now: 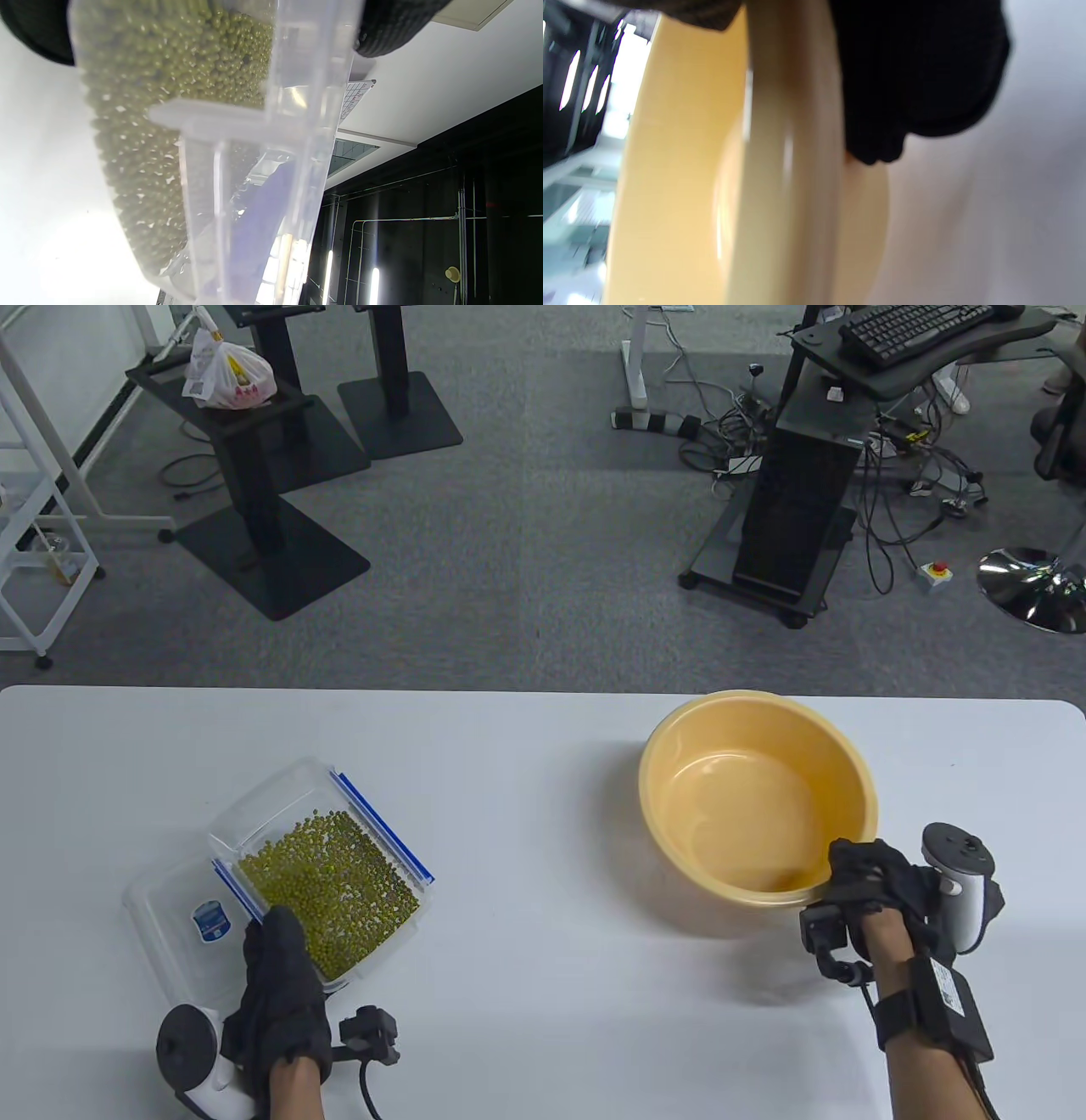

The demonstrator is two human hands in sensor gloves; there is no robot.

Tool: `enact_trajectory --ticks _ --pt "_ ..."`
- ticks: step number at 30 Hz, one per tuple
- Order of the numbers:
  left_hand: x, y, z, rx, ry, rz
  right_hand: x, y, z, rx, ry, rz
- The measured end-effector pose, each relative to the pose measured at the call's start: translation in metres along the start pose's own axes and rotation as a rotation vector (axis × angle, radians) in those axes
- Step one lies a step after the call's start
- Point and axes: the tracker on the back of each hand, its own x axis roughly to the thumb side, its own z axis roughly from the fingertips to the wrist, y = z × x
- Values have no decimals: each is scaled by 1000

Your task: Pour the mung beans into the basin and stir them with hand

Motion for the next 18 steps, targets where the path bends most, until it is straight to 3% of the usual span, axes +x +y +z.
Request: enact_trajectory --ticks 3,8,13,18 --pt "-1 -2 0 -8 3 -3 -3 21 30 85 -68 68" --pt "-1 -3 1 -12 -1 -23 -24 55 53 170 -141 171" --pt "-4 -5 1 -4 4 -24 -38 79 52 283 -144 170" --pt "-5 -5 1 -4 6 -17 -45 92 51 319 -156 170"
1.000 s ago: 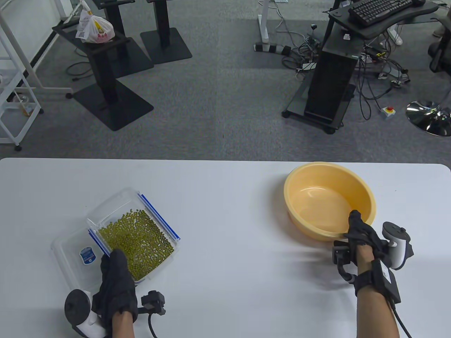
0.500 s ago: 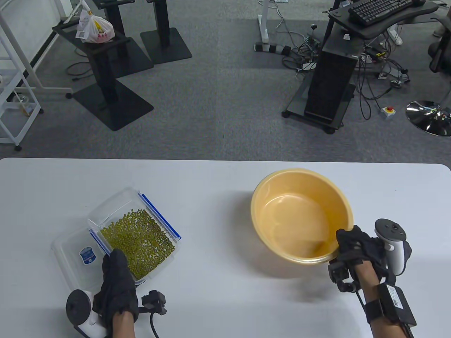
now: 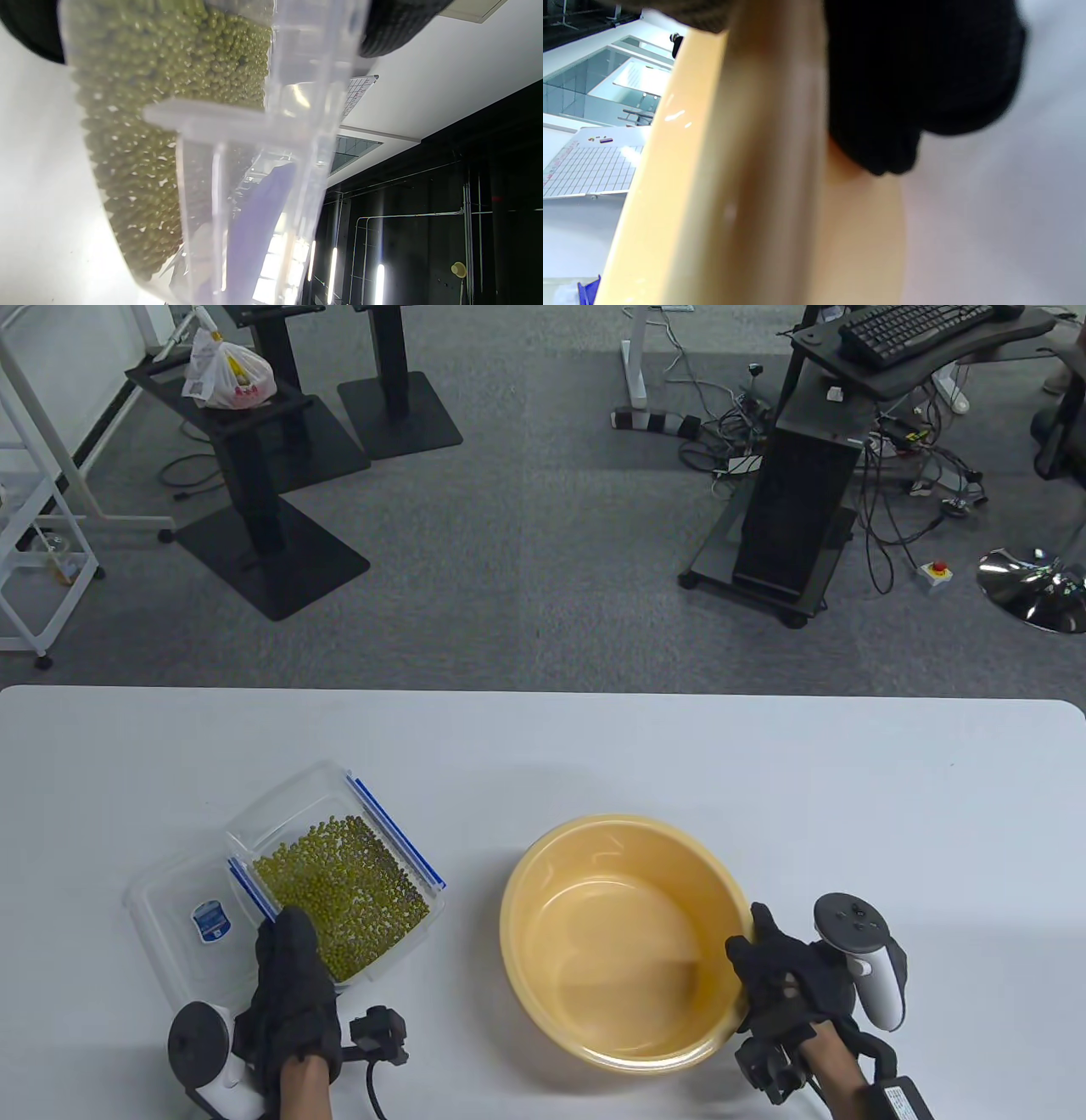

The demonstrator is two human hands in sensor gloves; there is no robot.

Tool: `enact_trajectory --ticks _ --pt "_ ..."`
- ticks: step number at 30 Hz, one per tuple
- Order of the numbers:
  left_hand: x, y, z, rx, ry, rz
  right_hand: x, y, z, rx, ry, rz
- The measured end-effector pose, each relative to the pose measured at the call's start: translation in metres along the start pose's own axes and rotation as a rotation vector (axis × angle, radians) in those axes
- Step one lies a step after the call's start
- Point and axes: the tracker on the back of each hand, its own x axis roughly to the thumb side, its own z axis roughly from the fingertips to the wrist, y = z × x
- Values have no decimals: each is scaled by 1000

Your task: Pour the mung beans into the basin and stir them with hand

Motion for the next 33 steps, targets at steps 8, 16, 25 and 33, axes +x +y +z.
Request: enact_trajectory --ticks 8,16,25,33 --pt "-1 2 1 4 0 16 4 11 3 -17 -16 141" --pt "1 -6 1 -58 -39 110 17 -26 26 -493 -312 249" --pt "39 -54 22 -268 -260 -26 12 -23 17 -458 -250 456" --pt "57 -137 51 -465 -500 -402 7 -24 15 -442 -238 409"
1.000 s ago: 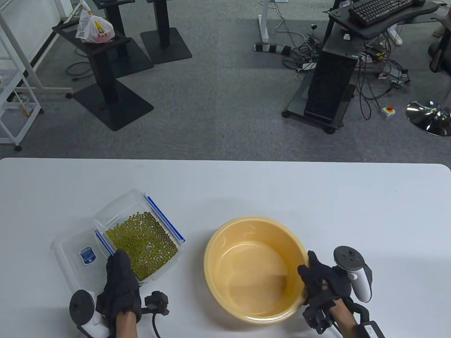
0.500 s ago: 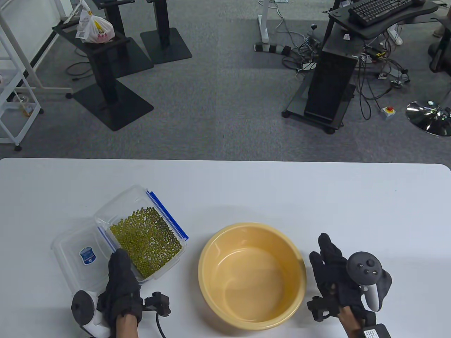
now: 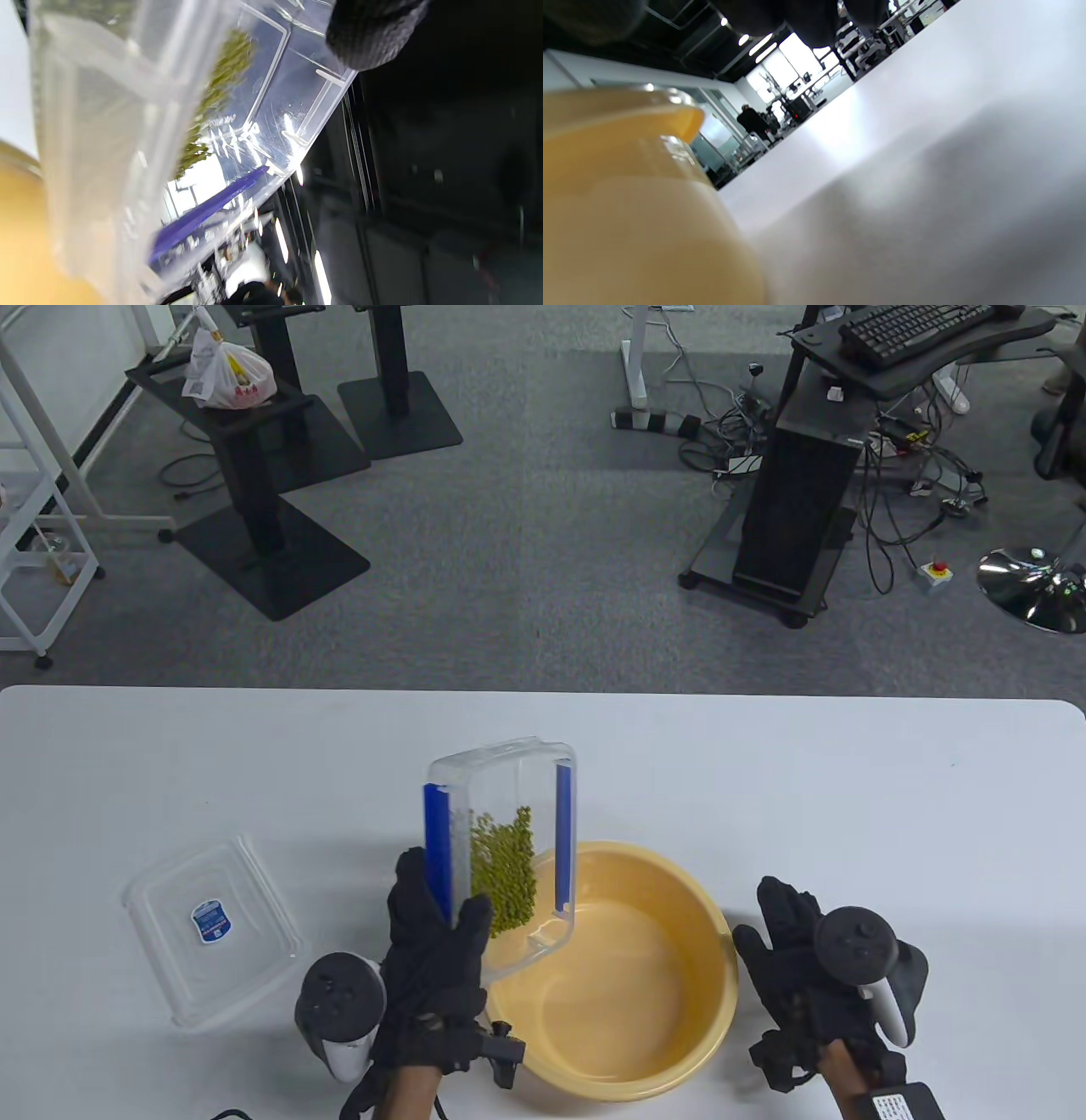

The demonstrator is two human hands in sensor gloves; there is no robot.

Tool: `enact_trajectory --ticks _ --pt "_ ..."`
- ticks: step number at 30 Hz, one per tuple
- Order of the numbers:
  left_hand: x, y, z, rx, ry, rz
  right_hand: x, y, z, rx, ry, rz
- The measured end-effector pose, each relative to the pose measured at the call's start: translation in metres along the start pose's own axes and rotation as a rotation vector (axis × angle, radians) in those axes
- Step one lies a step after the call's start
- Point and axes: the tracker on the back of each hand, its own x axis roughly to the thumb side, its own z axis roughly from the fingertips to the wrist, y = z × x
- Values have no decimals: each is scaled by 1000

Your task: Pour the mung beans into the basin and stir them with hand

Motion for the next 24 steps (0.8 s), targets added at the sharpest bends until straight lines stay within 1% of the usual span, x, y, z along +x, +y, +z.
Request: enact_trajectory --ticks 2,4,5,6,7,9,11,13,14,15,17,18,19,20,21,23,24 --pt "8 -18 -3 -77 -30 -125 0 1 -1 36 4 -29" --pt "21 -39 -3 -168 -116 -325 0 2 -1 47 9 -29" --pt "27 -45 -1 -192 -159 -404 0 2 -1 44 11 -23" --pt "35 -53 1 -229 -241 -534 0 2 -1 47 10 -16" --pt "40 -58 3 -251 -295 -618 0 2 -1 48 10 -14" --pt "51 -69 9 -306 -462 -827 0 1 -1 50 14 -11" --pt "59 -73 16 -300 -659 -993 1 2 -1 56 19 -12" --pt "62 -69 20 -274 -732 -1045 1 2 -1 58 21 -10" --pt "62 -66 20 -265 -725 -1018 1 2 -1 58 22 -9" --pt "59 -56 19 -213 -676 -935 0 2 -1 58 23 -8" --pt "50 -33 12 -88 -550 -741 0 1 -1 61 29 -8" --pt "42 -16 6 3 -460 -612 0 1 -1 64 31 -8" --pt "36 -6 3 63 -408 -530 0 1 -1 66 31 -8" --pt "24 10 -2 151 -307 -371 -1 2 -2 77 35 -6" --pt "14 21 -6 202 -215 -263 -1 2 -2 82 38 -5" --pt "-21 46 -16 337 53 60 -1 2 -2 82 43 -7" --pt "-35 53 -17 382 134 175 -1 2 -2 82 45 -8"
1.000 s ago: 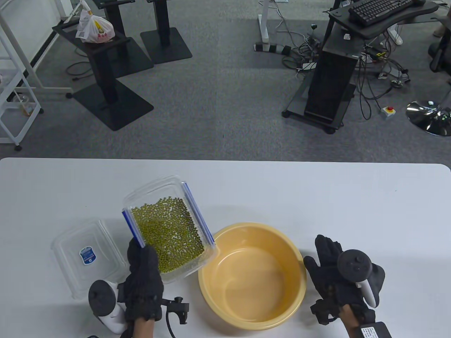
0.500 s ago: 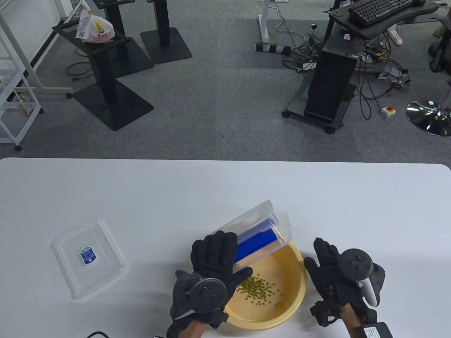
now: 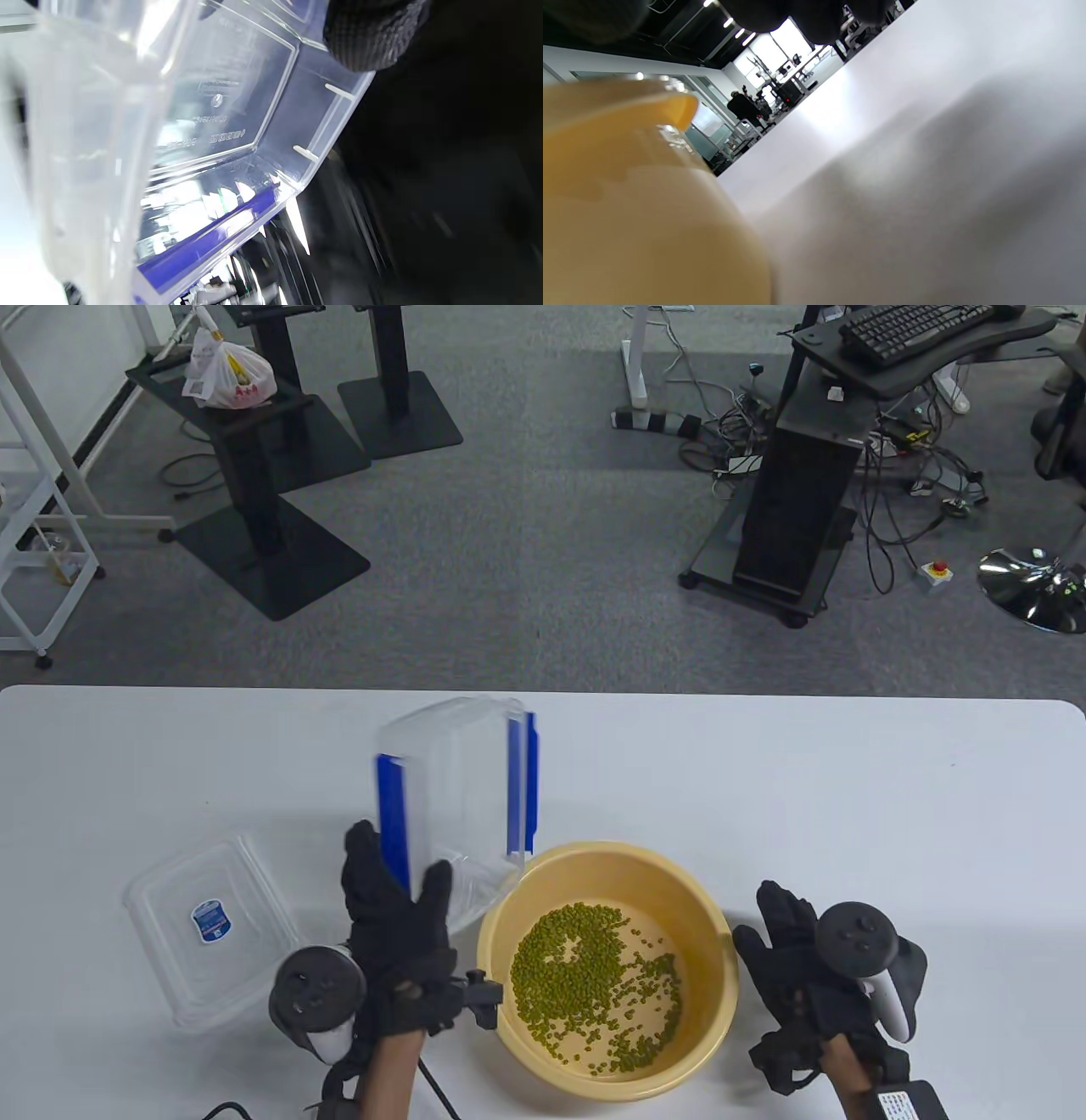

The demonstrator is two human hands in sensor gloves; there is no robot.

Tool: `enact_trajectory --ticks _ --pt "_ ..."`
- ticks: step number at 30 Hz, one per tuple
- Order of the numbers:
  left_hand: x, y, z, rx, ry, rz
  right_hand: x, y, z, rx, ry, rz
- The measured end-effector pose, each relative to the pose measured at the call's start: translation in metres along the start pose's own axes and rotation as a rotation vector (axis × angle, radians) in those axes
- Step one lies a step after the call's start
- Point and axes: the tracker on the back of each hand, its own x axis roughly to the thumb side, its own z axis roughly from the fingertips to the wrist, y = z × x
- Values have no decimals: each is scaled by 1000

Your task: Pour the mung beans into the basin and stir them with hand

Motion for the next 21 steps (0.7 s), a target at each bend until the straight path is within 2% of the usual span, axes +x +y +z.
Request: enact_trajectory --ticks 1,2,4,9,11,15,17,21 --pt "-17 9 -9 83 107 125 0 0 0 3 3 -1" --pt "-29 15 -14 115 180 187 0 0 0 5 5 -2" --pt "-52 27 -21 194 334 230 0 -1 0 13 8 -6" --pt "-93 38 -39 200 596 -47 -2 -3 -1 11 15 -23" --pt "-105 37 -44 157 699 -118 -3 -3 -2 9 20 -32" --pt "-118 32 -51 113 792 -202 -5 -4 -2 10 26 -32" --pt "-120 29 -55 123 767 -213 -5 -4 -2 15 30 -33" --pt "-117 23 -64 50 812 -238 -5 -3 -4 34 36 -35"
